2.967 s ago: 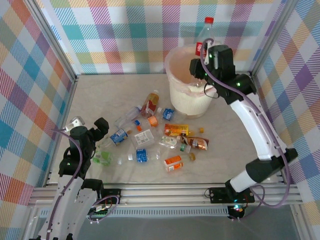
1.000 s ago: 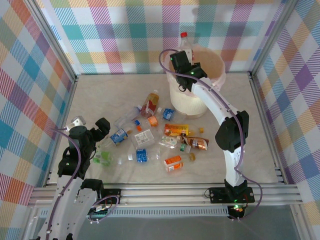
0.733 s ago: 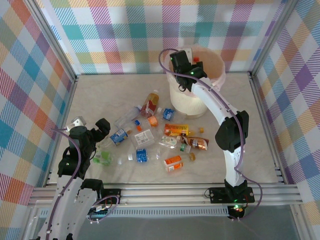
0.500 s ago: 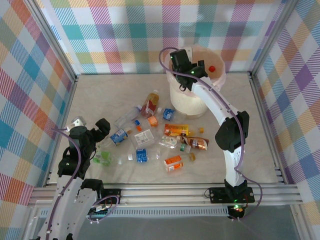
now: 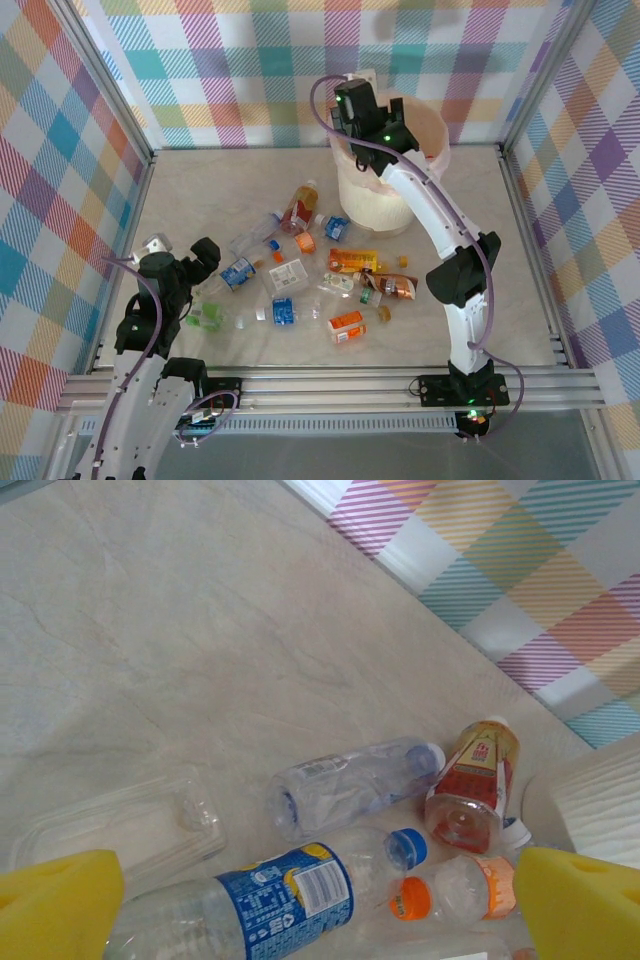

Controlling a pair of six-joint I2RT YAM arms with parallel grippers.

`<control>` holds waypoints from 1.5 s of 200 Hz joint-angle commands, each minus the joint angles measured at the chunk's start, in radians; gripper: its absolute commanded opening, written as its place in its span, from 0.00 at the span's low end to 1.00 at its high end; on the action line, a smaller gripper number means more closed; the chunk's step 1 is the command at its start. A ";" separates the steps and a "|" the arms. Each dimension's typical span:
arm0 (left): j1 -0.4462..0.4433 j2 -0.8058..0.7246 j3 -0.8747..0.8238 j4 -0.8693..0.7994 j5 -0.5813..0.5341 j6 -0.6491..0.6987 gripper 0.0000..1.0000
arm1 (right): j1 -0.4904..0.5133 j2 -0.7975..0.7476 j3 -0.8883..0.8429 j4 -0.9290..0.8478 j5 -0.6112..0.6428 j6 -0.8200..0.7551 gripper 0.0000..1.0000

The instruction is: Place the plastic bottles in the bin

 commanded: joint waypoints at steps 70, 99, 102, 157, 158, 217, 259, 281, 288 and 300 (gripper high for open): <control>0.014 0.168 0.153 -0.218 -0.036 0.057 1.00 | 0.038 -0.136 0.028 -0.222 -0.095 0.047 1.00; 0.014 0.251 0.184 -0.261 -0.091 0.089 1.00 | 0.040 -0.201 -0.010 -0.298 -0.095 0.084 1.00; 0.014 0.262 0.189 -0.264 -0.097 0.098 1.00 | 0.041 -0.209 -0.018 -0.304 -0.095 0.089 1.00; 0.017 0.595 0.370 -0.411 -0.226 0.323 1.00 | 0.042 -0.419 -0.271 -0.308 -0.181 0.150 1.00; 0.017 0.603 0.373 -0.416 -0.229 0.326 1.00 | 0.042 -0.423 -0.278 -0.307 -0.181 0.152 1.00; 0.043 0.912 0.568 -0.567 -0.197 0.517 1.00 | 0.042 -0.691 -0.592 -0.244 -0.196 0.221 1.00; 0.084 0.932 0.536 -0.554 -0.101 0.565 1.00 | 0.042 -0.781 -0.698 -0.238 -0.197 0.240 1.00; 0.087 0.952 0.533 -0.555 -0.091 0.562 1.00 | 0.042 -0.784 -0.715 -0.247 -0.198 0.243 1.00; 0.089 0.959 0.528 -0.554 -0.088 0.562 1.00 | 0.042 -0.781 -0.718 -0.253 -0.197 0.245 1.00; 0.089 0.968 0.522 -0.554 -0.085 0.558 1.00 | 0.042 -0.777 -0.725 -0.259 -0.194 0.244 1.00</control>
